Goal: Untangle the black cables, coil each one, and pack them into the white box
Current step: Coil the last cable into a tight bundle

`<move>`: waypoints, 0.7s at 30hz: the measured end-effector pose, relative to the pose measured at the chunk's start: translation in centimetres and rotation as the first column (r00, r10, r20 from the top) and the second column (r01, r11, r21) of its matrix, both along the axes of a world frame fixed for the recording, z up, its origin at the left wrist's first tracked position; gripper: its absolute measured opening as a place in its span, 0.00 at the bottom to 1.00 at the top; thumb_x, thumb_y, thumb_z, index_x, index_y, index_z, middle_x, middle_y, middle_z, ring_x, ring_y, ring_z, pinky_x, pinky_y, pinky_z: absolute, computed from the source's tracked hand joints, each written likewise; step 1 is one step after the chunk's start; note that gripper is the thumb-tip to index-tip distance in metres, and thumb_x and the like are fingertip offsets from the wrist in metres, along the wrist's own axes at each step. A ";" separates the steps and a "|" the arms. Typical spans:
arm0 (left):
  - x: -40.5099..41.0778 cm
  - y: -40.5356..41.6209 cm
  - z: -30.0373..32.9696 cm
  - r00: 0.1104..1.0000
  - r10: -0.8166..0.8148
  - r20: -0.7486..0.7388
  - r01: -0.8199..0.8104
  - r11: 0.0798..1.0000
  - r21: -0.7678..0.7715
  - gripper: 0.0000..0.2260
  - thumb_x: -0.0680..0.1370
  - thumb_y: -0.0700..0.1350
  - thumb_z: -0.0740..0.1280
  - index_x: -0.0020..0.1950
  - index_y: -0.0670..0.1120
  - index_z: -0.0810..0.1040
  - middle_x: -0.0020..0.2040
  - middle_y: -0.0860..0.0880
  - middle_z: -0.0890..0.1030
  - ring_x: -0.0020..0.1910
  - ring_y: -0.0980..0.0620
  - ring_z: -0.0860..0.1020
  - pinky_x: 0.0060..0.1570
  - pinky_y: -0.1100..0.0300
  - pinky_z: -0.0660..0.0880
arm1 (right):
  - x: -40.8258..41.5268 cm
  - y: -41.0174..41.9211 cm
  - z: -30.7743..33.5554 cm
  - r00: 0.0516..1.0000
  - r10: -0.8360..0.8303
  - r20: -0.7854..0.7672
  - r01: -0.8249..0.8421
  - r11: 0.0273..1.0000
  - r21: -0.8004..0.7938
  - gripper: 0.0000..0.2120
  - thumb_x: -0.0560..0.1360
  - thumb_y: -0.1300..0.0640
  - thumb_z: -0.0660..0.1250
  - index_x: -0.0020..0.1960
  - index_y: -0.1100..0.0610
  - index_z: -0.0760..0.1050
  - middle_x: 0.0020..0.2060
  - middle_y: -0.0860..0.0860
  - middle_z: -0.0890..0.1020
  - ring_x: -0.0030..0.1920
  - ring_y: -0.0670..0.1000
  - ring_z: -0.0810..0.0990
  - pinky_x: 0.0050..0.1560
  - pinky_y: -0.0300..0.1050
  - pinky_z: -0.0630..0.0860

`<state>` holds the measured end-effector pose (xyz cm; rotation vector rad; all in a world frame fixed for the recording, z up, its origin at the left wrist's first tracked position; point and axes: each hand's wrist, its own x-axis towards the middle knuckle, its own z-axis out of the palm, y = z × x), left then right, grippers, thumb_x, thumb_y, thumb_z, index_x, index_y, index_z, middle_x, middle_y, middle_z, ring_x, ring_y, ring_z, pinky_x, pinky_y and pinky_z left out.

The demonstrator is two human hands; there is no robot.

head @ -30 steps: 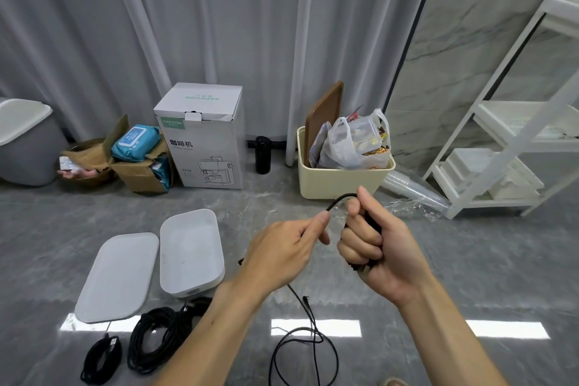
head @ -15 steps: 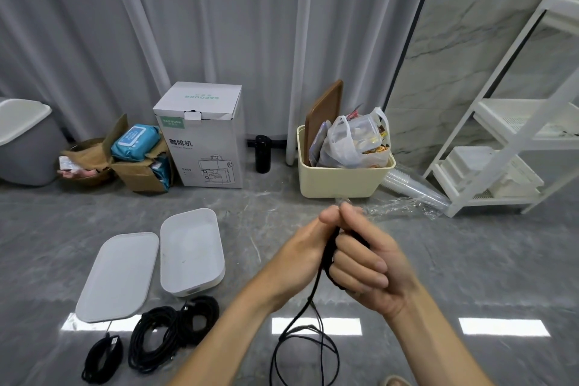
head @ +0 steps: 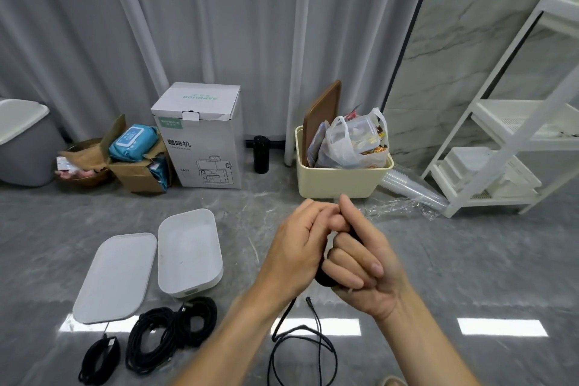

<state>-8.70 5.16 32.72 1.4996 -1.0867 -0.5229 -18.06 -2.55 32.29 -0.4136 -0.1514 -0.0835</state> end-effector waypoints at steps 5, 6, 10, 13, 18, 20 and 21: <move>0.3 0.4 0.5 0.947 -0.132 -0.292 0.151 0.988 0.042 0.13 0.84 0.49 0.58 0.55 0.52 0.82 0.51 0.45 0.83 0.51 0.53 0.81 0.53 0.61 0.76 | 0.2 0.1 0.3 0.996 0.014 0.091 -0.022 0.996 0.091 0.30 0.85 0.46 0.50 0.60 0.72 0.75 0.17 0.50 0.58 0.18 0.46 0.56 0.26 0.41 0.68; 0.3 0.5 0.5 0.933 -0.170 -0.317 0.200 0.978 0.065 0.14 0.83 0.52 0.57 0.55 0.49 0.82 0.48 0.40 0.82 0.45 0.49 0.80 0.46 0.57 0.77 | 0.1 -0.1 0.3 0.994 0.017 0.105 -0.030 0.992 0.121 0.31 0.85 0.45 0.50 0.62 0.72 0.74 0.18 0.50 0.58 0.18 0.46 0.56 0.27 0.42 0.69; -0.2 0.5 -0.1 0.960 -0.171 -0.219 0.209 0.965 0.158 0.16 0.84 0.58 0.53 0.50 0.51 0.76 0.30 0.49 0.73 0.27 0.53 0.72 0.28 0.55 0.68 | 0.1 -0.4 0.2 0.993 0.027 0.117 -0.053 0.973 0.225 0.35 0.83 0.41 0.50 0.63 0.73 0.73 0.18 0.50 0.59 0.18 0.45 0.56 0.26 0.44 0.70; -0.5 0.4 -0.2 0.986 -0.114 -0.123 0.132 0.980 0.151 0.17 0.82 0.58 0.52 0.49 0.49 0.75 0.31 0.52 0.73 0.31 0.53 0.71 0.34 0.45 0.69 | 0.2 -0.3 0.1 0.996 0.013 0.093 -0.033 0.975 0.221 0.32 0.84 0.43 0.49 0.64 0.72 0.73 0.18 0.50 0.58 0.18 0.45 0.56 0.25 0.43 0.69; -0.2 0.6 -0.2 0.982 -0.145 -0.117 0.162 0.975 0.153 0.15 0.83 0.56 0.54 0.55 0.53 0.78 0.45 0.46 0.82 0.47 0.47 0.79 0.52 0.44 0.75 | -0.1 -0.3 0.3 1.000 -0.005 0.021 0.001 0.984 0.176 0.26 0.86 0.51 0.50 0.61 0.73 0.75 0.19 0.50 0.58 0.17 0.46 0.55 0.21 0.42 0.63; -0.1 0.7 -0.2 0.974 -0.149 -0.169 0.174 0.974 0.146 0.13 0.85 0.54 0.54 0.61 0.58 0.77 0.53 0.56 0.83 0.55 0.58 0.79 0.60 0.55 0.74 | -0.1 -0.3 0.2 1.000 0.004 -0.005 -0.003 0.983 0.184 0.25 0.86 0.51 0.51 0.58 0.73 0.75 0.19 0.51 0.59 0.17 0.46 0.55 0.20 0.40 0.58; 0.0 0.6 -0.1 0.972 -0.142 -0.189 0.168 0.977 0.131 0.14 0.85 0.52 0.54 0.64 0.60 0.77 0.57 0.59 0.82 0.59 0.61 0.78 0.63 0.59 0.72 | -0.1 -0.2 0.2 1.000 0.006 -0.015 -0.003 0.983 0.184 0.26 0.86 0.50 0.52 0.58 0.72 0.75 0.19 0.51 0.59 0.17 0.46 0.55 0.20 0.40 0.57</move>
